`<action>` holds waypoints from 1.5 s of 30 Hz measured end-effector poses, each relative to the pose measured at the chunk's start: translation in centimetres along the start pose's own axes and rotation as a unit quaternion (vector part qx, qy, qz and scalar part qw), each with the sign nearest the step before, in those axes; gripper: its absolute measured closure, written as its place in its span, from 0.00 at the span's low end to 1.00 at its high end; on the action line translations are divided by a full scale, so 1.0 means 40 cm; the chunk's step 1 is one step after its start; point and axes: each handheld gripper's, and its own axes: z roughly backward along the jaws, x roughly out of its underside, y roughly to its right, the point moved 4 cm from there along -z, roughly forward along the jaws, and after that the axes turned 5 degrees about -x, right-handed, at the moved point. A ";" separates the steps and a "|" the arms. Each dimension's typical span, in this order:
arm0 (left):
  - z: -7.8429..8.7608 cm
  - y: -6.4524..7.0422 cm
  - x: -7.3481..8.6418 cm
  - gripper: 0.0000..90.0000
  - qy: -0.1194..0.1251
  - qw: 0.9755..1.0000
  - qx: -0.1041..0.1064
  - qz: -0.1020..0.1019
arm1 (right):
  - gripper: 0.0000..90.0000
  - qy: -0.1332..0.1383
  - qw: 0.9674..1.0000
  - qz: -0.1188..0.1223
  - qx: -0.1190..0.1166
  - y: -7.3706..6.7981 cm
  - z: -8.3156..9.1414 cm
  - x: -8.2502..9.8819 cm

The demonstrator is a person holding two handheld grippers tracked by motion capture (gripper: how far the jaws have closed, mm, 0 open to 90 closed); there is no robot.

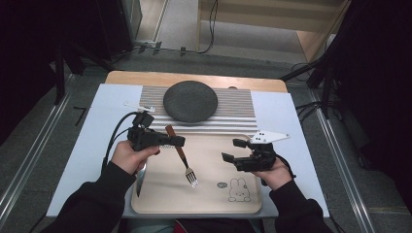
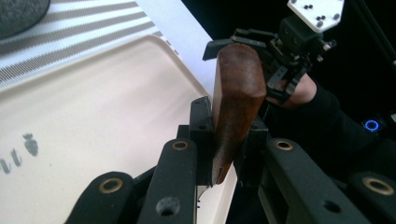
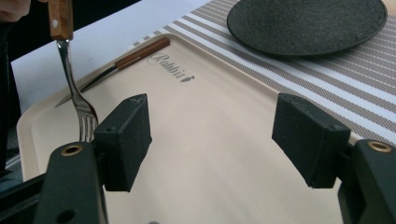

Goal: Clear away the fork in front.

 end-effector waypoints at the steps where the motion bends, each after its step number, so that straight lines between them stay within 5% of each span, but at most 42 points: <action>1: 0.001 -0.001 0.006 0.89 -0.001 1.000 0.001 0.003 | 0.29 0.000 1.000 0.000 0.003 0.002 0.004 0.003; 9: -0.001 -0.004 0.040 0.89 -0.010 1.000 0.002 0.006 | 0.27 -0.005 1.000 0.002 0.011 0.007 0.033 0.029; 23: -0.022 -0.064 0.058 0.89 -0.026 0.999 -0.016 0.026 | 0.26 -0.004 1.000 -0.016 0.015 0.009 0.076 0.067; 31: -0.028 -0.103 0.065 0.83 -0.014 0.998 -0.063 0.015 | 0.25 0.001 1.000 -0.019 0.024 0.013 0.095 0.085; 39: -0.050 -0.129 0.074 0.73 -0.024 0.992 -0.120 -0.021 | 0.25 -0.009 0.999 -0.027 0.032 0.015 0.103 0.101; 45: -0.064 -0.142 0.077 0.69 -0.030 0.991 -0.130 -0.023 | 0.25 -0.025 0.998 -0.031 0.045 0.019 0.106 0.115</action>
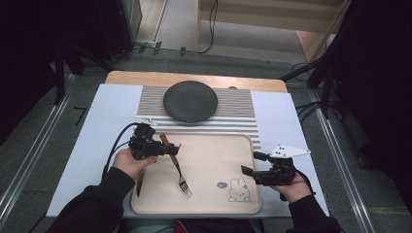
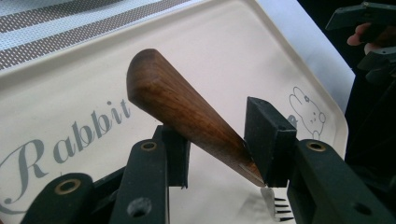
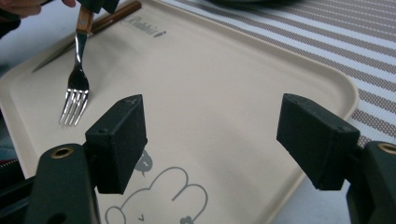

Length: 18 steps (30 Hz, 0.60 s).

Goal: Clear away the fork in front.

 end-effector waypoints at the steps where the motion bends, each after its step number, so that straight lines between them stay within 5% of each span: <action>1: -0.003 -0.002 0.000 0.68 -0.001 1.000 -0.001 0.000 | 0.25 -0.002 1.000 -0.002 0.001 0.000 0.000 0.003; 18: -0.071 -0.038 0.019 0.57 -0.006 0.999 -0.041 -0.007 | 0.25 -0.023 1.000 -0.009 -0.002 0.003 -0.009 0.021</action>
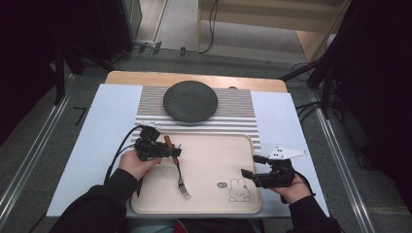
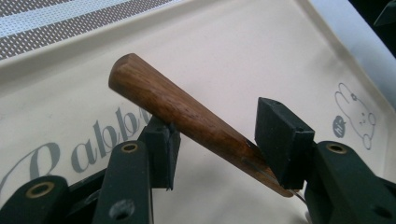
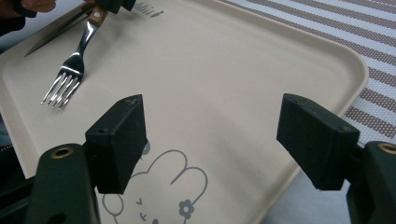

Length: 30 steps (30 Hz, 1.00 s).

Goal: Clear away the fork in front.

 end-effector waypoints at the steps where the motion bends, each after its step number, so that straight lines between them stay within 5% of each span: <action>1: -0.004 -0.001 0.001 0.57 0.000 1.000 -0.004 -0.003 | 0.25 0.000 1.000 -0.001 0.001 0.001 0.000 0.000; 9: -0.022 -0.011 0.007 0.53 0.005 1.000 -0.017 -0.017 | 0.25 0.003 1.000 -0.002 0.001 0.002 0.000 -0.001; 15: -0.027 -0.006 0.014 0.39 0.027 0.998 -0.022 -0.054 | 0.25 0.003 1.000 -0.002 0.000 0.002 0.000 -0.001; 23: -0.021 -0.009 0.009 0.36 0.021 0.999 -0.021 -0.045 | 0.25 0.007 1.000 0.000 -0.002 0.003 0.001 -0.002; 30: 0.010 0.017 -0.010 0.34 0.037 0.998 0.010 -0.050 | 0.25 0.004 1.000 0.000 -0.002 0.003 0.000 -0.002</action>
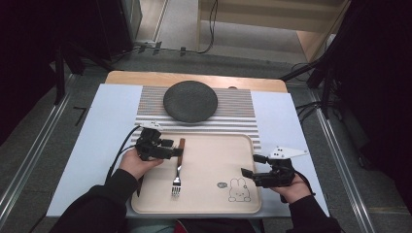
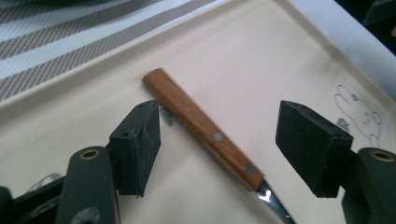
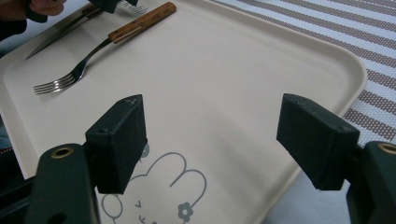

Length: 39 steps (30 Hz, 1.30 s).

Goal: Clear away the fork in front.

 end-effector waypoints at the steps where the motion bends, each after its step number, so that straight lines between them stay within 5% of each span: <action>1: 0.003 0.008 -0.003 0.34 0.003 1.000 0.004 -0.006 | 0.25 0.000 1.000 -0.001 0.000 0.000 0.000 0.000; 13: -0.021 0.095 -0.016 0.35 -0.009 0.998 0.030 -0.050 | 0.25 -0.001 1.000 -0.001 -0.001 -0.001 -0.003 0.000; 21: -0.047 0.107 -0.007 0.42 -0.039 0.998 0.037 -0.036 | 0.25 -0.002 1.000 0.000 -0.001 0.000 -0.004 0.000; 24: -0.055 0.110 0.000 0.51 -0.056 0.997 0.031 -0.042 | 0.25 -0.003 1.000 0.001 -0.003 -0.001 -0.006 -0.001; 31: -0.069 0.106 0.017 1.00 -0.067 0.994 0.003 -0.082 | 0.25 -0.001 1.000 -0.001 -0.003 0.000 -0.005 -0.001; 39: -0.076 0.093 0.029 1.00 -0.100 0.991 -0.004 -0.091 | 0.25 -0.002 1.000 -0.001 -0.002 0.001 -0.003 -0.001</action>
